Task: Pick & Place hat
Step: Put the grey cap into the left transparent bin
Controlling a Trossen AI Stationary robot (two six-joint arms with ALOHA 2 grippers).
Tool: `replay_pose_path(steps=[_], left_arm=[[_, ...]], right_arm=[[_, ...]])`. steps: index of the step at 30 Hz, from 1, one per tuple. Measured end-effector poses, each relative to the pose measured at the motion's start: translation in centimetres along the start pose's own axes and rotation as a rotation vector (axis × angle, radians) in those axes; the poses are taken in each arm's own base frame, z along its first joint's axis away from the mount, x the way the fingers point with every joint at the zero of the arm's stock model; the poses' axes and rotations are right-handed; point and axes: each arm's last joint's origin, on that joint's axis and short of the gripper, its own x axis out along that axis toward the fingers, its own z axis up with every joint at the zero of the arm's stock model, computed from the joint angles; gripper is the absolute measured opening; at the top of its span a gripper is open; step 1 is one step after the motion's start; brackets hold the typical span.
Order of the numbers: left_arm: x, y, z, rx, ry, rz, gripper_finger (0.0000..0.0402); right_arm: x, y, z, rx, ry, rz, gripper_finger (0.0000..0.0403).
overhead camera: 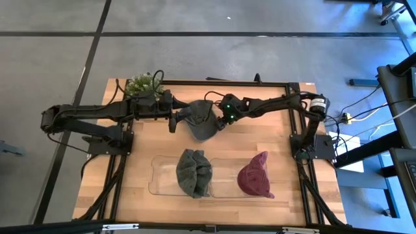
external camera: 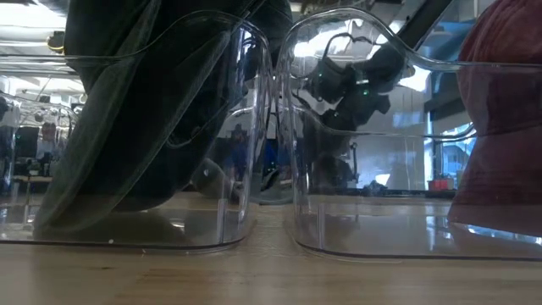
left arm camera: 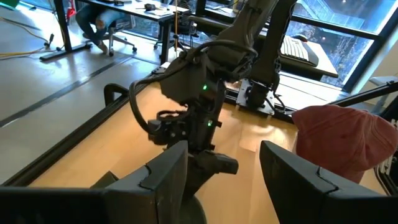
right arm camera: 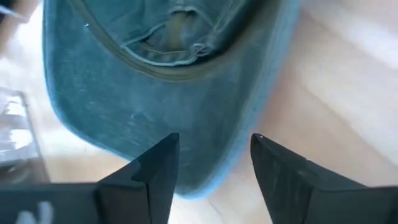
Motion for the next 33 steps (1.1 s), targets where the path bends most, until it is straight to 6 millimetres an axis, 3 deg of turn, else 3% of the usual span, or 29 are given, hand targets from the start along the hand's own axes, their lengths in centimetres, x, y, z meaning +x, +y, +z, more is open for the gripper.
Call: replay_pose_path(steps=[6,12,16,23,33], left_arm=[[0.0,0.0,0.0,0.0,0.001,0.0,0.0194],[0.0,0.0,0.0,0.0,0.001,0.0,0.0195],[0.0,0.0,0.0,0.0,0.001,0.0,0.0195],[-0.9,-0.1,0.5,-0.002,-0.033,-0.007,0.0194],[-7.3,-0.3,3.2,0.063,-0.262,-0.04,0.0195]], right_arm=[[1.3,-0.4,-0.2,-0.001,0.012,0.031,0.0137],[0.8,0.1,0.3,-0.074,-0.032,0.06,0.0024],[0.1,0.6,0.7,-0.112,-0.069,0.077,0.0016],[-5.2,2.9,2.5,-0.337,-0.255,0.034,0.0015],[-15.0,5.7,2.0,-0.6,-0.397,-0.014,0.0015]])
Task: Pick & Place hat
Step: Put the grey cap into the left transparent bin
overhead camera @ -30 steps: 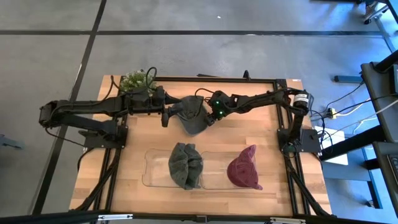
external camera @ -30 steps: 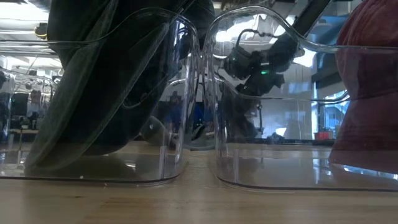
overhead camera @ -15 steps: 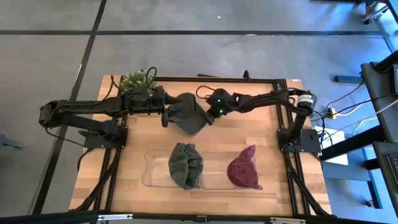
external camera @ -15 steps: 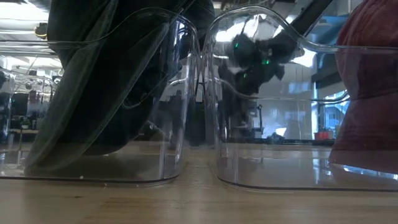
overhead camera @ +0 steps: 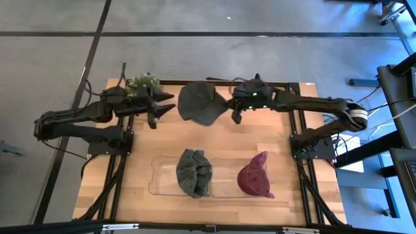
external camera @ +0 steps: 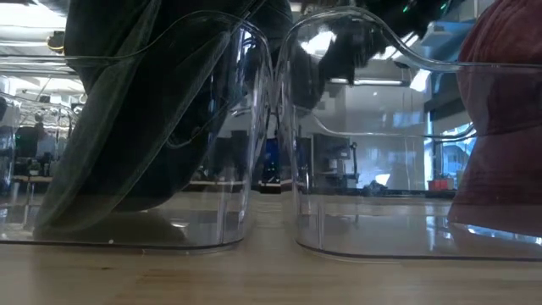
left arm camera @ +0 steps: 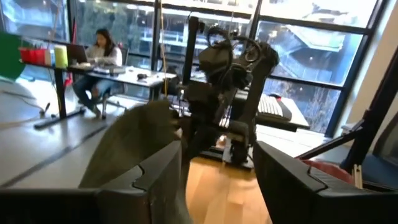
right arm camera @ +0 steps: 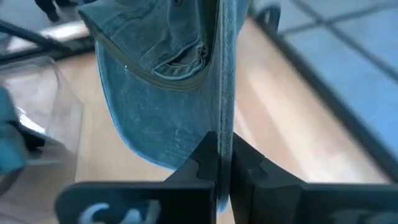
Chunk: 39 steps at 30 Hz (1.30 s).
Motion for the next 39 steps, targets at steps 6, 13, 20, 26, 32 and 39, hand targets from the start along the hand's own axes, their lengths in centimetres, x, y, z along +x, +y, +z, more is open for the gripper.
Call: replay_pose_path(steps=[6,13,20,26,32,39], left_arm=[[-1.0,-0.1,0.6,-0.019,-0.04,-0.006,0.0195],[-0.6,0.0,0.3,-0.039,-0.02,-0.01,0.0194],[-0.2,0.0,0.2,-0.094,-0.01,-0.006,0.0194],[-0.2,0.0,0.1,-0.1,-0.008,-0.005,0.0194],[-0.2,0.0,0.1,-0.106,-0.005,-0.006,0.0194],[0.3,0.0,-0.3,-0.143,0.02,0.006,0.0194]], right_arm=[[-3.1,2.0,1.4,-0.103,-0.107,-0.036,0.0015],[-3.4,3.6,2.0,-0.137,-0.175,-0.012,0.0015],[-2.7,4.6,2.2,-0.172,-0.221,0.002,0.0015],[-2.0,4.6,2.0,-0.166,-0.207,0.001,0.0015],[-0.9,4.7,1.9,-0.137,-0.216,0.028,0.0015],[0.0,4.9,1.8,-0.122,-0.226,0.077,0.0015]])
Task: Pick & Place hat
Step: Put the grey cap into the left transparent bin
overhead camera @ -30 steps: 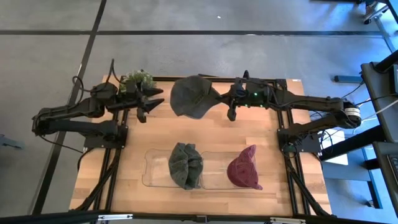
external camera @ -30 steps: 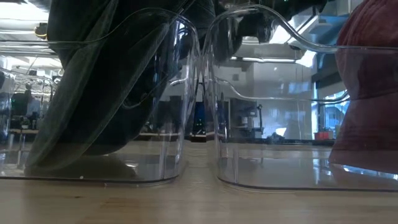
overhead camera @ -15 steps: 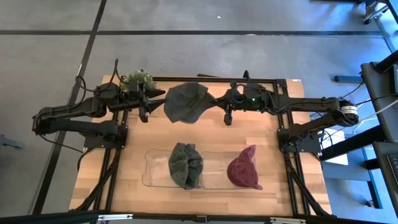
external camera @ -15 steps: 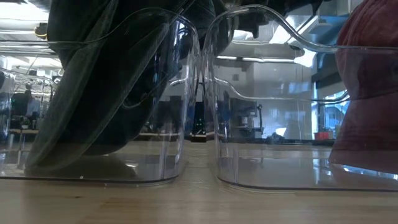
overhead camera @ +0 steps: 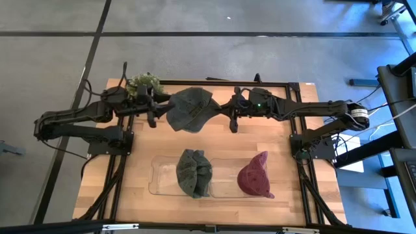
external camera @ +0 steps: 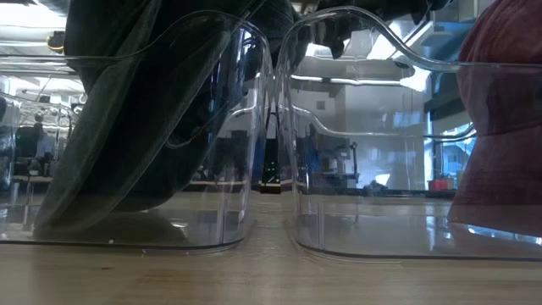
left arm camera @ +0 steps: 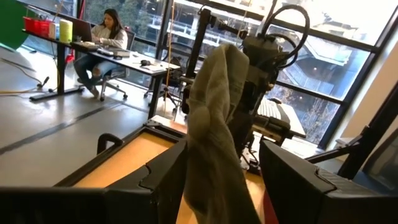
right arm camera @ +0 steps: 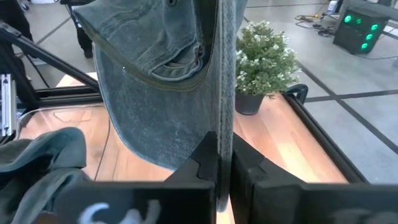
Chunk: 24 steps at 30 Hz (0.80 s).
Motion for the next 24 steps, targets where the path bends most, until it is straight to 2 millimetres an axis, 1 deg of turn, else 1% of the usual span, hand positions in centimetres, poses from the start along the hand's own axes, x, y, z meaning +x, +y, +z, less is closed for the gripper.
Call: replay_pose_path(steps=[8,12,15,19,24], left_arm=[[0.66,0.13,-0.39,0.001,0.023,0.017,0.0192],[0.76,0.06,-0.19,0.0,-0.001,0.01,0.0184],[0.72,-0.06,0.22,-0.002,-0.042,-0.002,0.0174],[0.76,-0.03,0.14,-0.002,-0.035,0.0,0.0157],[0.97,0.01,-0.01,-0.001,-0.026,0.003,0.0126]], right_arm=[[0.02,0.31,-0.06,-0.002,0.006,0.039,0.0015],[0.01,0.29,-0.25,0.001,0.025,0.04,0.0015],[0.01,0.28,-0.23,0.002,0.023,0.04,0.0015],[0.01,0.3,-0.22,0.002,0.023,0.04,0.0015],[0.01,0.29,-0.22,0.002,0.023,0.039,0.0015]])
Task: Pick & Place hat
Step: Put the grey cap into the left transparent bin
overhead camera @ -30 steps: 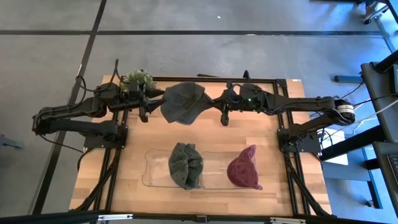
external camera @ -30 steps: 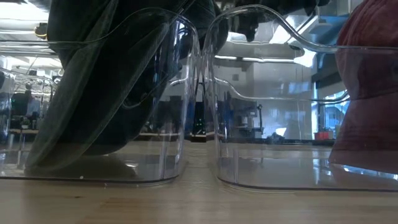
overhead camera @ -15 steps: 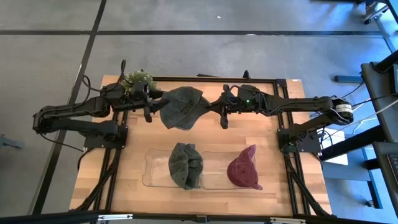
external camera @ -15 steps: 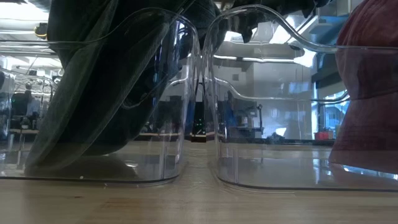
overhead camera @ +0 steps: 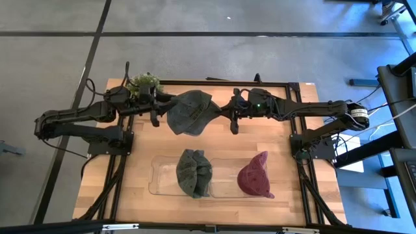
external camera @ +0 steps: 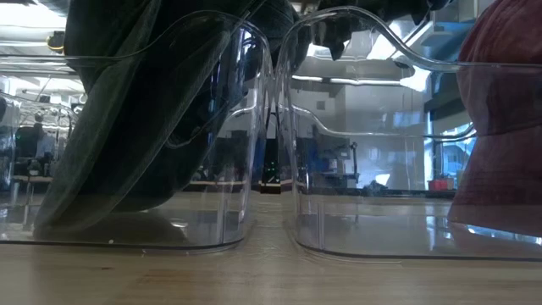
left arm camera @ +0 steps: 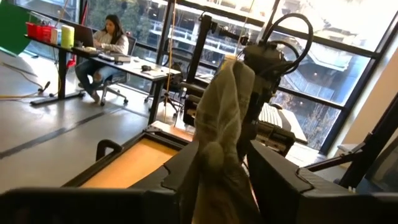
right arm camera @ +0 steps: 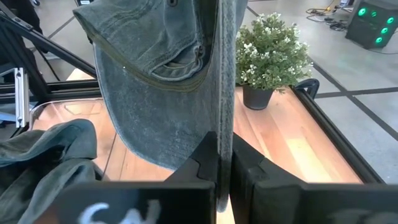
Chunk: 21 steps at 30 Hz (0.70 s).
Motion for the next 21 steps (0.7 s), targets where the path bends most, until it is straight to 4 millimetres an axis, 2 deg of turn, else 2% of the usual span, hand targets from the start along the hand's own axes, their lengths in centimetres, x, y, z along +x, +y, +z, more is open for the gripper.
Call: replay_pose_path(steps=[11,21], left_arm=[[0.08,-0.04,0.27,0.044,-0.034,0.007,0.0028],[-0.05,-0.17,0.73,-0.006,-0.018,0.018,0.0027]], right_arm=[[0.0,-0.01,0.05,-0.001,-0.004,-0.003,0.0016],[-0.03,0.01,0.06,-0.009,-0.003,-0.001,0.0079]])
